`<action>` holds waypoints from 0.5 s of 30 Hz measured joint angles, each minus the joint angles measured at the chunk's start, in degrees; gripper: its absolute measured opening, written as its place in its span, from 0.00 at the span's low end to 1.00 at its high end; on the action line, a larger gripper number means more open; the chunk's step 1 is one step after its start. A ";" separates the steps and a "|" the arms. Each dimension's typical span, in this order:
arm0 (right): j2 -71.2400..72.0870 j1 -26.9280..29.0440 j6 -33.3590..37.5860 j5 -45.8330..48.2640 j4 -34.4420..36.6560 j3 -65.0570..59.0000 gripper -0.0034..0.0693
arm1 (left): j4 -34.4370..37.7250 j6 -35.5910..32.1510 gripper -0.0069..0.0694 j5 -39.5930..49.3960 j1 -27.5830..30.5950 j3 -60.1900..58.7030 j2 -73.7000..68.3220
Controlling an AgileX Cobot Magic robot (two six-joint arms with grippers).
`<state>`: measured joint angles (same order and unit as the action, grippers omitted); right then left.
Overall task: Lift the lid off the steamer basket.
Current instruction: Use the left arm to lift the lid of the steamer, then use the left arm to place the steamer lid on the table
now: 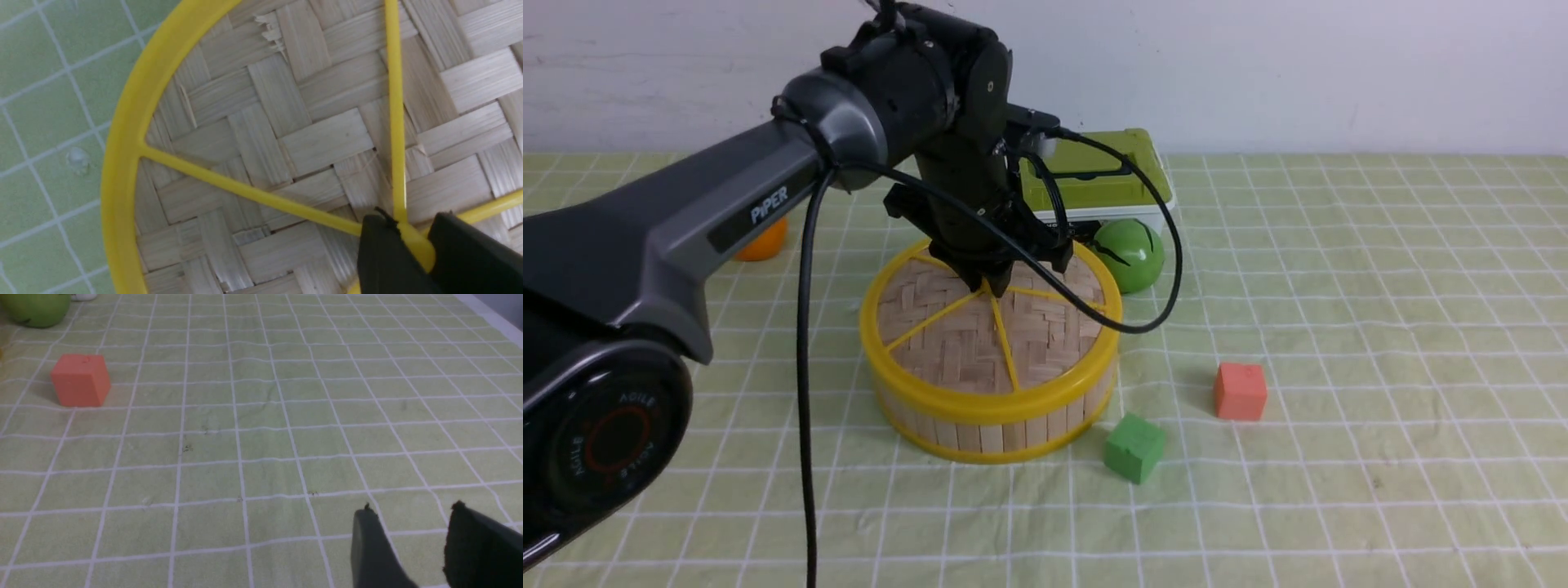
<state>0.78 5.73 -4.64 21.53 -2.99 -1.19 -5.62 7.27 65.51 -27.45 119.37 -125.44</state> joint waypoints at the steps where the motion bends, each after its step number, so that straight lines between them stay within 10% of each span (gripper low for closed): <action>1: 0.00 0.00 0.00 0.00 0.00 0.00 0.38 | 0.00 0.20 0.25 0.12 0.00 0.08 0.00; 15: 0.00 0.00 0.00 0.00 0.00 0.00 0.38 | -4.02 4.28 0.24 2.55 0.00 -0.35 14.26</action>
<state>0.78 5.73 -4.64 21.53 -2.99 -1.19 -9.64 11.55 68.07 -27.45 119.02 -111.19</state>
